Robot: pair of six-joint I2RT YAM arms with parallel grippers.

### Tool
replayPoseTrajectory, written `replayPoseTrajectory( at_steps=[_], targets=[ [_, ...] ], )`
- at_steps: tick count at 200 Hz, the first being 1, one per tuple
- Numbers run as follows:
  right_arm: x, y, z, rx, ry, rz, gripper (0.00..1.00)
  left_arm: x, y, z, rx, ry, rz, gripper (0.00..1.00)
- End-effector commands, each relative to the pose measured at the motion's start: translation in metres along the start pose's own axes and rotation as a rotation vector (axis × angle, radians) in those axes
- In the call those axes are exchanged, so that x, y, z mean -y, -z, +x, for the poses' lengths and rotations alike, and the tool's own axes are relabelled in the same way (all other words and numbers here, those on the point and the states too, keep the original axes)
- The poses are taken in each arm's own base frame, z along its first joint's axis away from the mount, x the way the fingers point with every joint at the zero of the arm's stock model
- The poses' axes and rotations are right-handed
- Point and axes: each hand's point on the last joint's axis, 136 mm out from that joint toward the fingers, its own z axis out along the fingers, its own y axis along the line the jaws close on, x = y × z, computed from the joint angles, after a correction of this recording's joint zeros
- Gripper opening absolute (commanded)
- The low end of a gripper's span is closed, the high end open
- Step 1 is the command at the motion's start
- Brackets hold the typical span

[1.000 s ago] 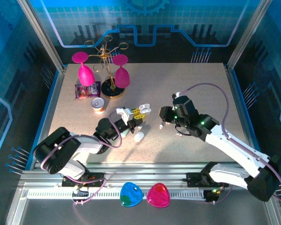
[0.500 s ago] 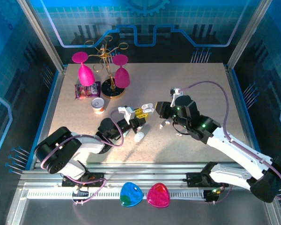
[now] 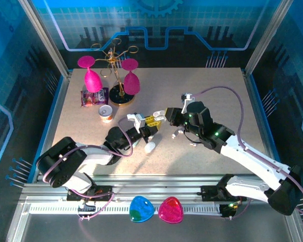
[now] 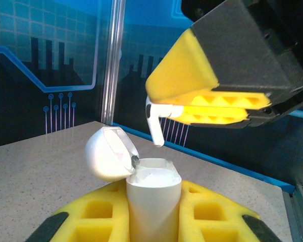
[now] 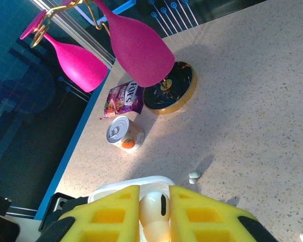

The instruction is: Insert the wireless bluetooth earbuds into the charging case

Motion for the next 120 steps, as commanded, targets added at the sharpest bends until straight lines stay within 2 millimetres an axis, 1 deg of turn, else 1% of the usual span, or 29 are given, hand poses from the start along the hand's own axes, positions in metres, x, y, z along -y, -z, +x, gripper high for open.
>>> replayPoseTrajectory(
  at_steps=[1,67,120],
  targets=[
    [-0.006,-0.004,0.003,-0.002,0.006,-0.021,0.18,0.008,-0.004,-0.03,0.084,-0.012,0.025,0.04],
    [0.0,-0.005,0.009,-0.014,-0.005,-0.008,0.18,0.005,-0.007,-0.039,0.111,-0.021,0.005,0.04],
    [-0.004,-0.006,0.011,-0.027,-0.021,-0.029,0.19,0.002,-0.011,-0.042,0.12,-0.034,-0.011,0.04]
  ],
)
